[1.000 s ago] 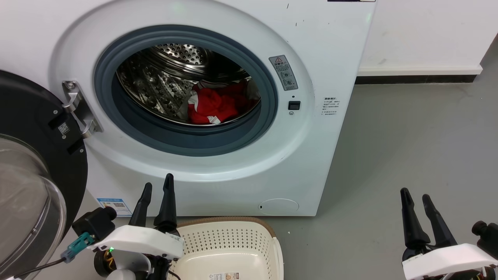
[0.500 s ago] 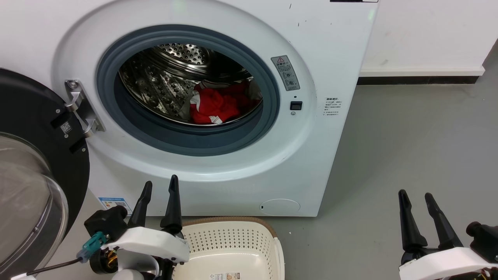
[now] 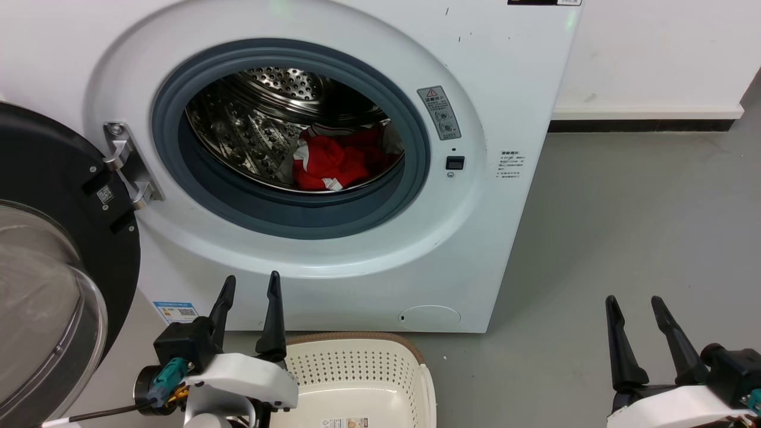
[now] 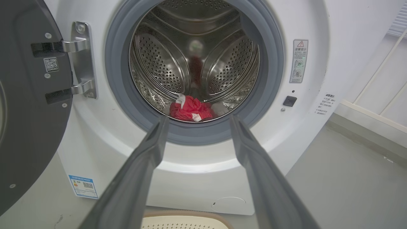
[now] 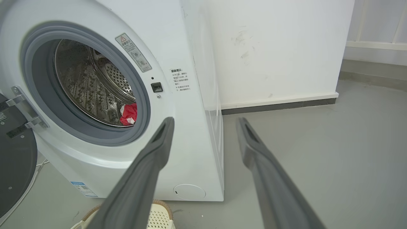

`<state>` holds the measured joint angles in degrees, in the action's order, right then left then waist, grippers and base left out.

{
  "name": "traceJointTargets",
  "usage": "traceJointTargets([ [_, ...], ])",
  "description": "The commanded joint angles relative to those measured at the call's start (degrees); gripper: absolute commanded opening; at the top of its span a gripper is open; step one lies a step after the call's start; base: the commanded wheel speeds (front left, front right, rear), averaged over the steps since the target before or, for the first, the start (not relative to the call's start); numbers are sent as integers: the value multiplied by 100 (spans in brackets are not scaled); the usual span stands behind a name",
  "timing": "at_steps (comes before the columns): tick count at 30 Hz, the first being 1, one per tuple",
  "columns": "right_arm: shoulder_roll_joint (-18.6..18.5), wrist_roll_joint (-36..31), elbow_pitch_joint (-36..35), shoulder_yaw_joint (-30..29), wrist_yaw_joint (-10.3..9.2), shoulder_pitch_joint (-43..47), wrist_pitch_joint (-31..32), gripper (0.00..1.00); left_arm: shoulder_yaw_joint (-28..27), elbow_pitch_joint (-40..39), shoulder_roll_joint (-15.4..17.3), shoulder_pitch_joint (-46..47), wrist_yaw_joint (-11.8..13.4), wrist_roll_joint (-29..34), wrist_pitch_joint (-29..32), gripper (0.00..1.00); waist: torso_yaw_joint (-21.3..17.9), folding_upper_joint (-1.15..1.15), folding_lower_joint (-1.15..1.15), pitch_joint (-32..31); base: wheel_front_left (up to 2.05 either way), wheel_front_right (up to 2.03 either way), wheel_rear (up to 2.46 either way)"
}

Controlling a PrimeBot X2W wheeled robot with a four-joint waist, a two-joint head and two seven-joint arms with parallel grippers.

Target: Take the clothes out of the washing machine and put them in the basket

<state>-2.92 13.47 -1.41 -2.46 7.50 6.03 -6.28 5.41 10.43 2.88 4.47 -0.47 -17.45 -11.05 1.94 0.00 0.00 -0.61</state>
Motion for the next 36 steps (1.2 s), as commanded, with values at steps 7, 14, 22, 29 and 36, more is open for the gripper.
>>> traceJointTargets([
  [7,3,-498,-125,-6,-1,110,-86,100,78,-25,12,-33,83,477,-137,100,16,0,0,0,0,0,0],
  [14,4,-830,-160,5,-1,173,-130,100,112,-33,11,-57,133,797,-215,100,30,0,0,1,0,0,0],
  [22,6,-1169,-184,25,-2,235,-171,100,126,2,11,-65,170,1136,-301,100,48,0,0,-9,0,0,0],
  [29,8,-1476,-202,39,-3,299,-209,100,122,81,6,-103,150,1404,-401,100,75,0,0,-14,0,0,0],
  [36,8,-1427,-185,36,-3,313,-180,100,106,126,3,-116,138,1360,-418,100,98,0,0,-19,0,0,0],
])
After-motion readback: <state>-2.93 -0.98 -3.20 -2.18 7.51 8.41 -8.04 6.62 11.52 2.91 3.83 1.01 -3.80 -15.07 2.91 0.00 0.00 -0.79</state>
